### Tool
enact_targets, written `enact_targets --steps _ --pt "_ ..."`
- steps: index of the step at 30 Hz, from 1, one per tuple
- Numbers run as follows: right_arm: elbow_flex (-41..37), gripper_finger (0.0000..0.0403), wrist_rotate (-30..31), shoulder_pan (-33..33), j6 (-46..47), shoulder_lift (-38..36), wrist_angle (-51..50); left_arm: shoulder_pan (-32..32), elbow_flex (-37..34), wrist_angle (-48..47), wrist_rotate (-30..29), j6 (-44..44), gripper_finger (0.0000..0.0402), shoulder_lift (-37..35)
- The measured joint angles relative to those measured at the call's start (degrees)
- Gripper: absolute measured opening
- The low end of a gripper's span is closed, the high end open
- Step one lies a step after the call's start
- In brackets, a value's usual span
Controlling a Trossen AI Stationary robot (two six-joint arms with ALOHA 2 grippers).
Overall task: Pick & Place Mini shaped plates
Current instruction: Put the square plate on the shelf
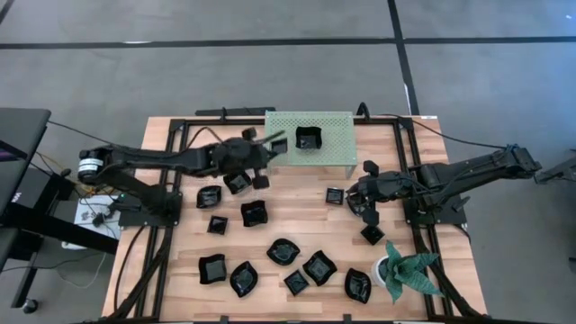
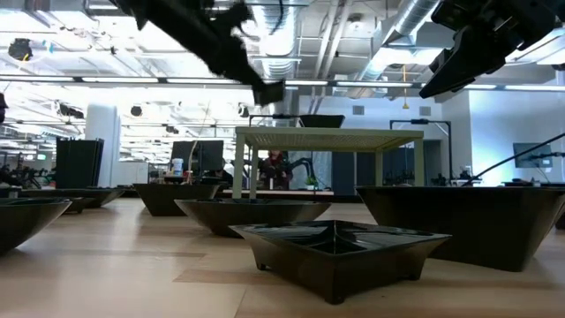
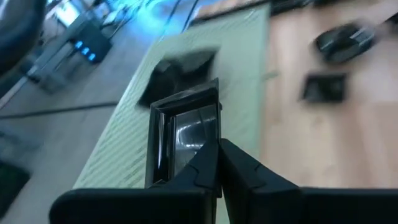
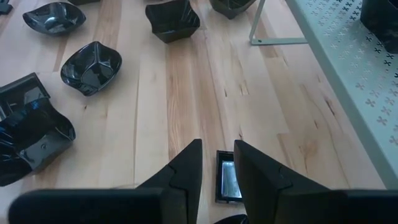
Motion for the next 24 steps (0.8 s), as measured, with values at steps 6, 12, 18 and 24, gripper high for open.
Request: enact_targets --steps 6,12,18,24 --pt "0.0 0.0087 0.0 0.0 -0.2 0.0 0.0 5.8 -1.4 0.3 3.1 1.8 0.0012 4.3" --pt "0.0 0.0087 0.0 0.0 -3.0 0.0 0.0 6.8 -1.4 1.2 3.2 2.9 0.0009 5.8" --pt "0.0 0.0087 0.0 0.0 -3.0 0.0 0.0 6.8 -1.4 1.2 3.2 7.5 0.0012 5.8" --pt "0.0 0.0087 0.0 0.0 -3.0 0.0 0.0 6.8 -1.4 1.5 3.3 9.7 0.0019 5.8"
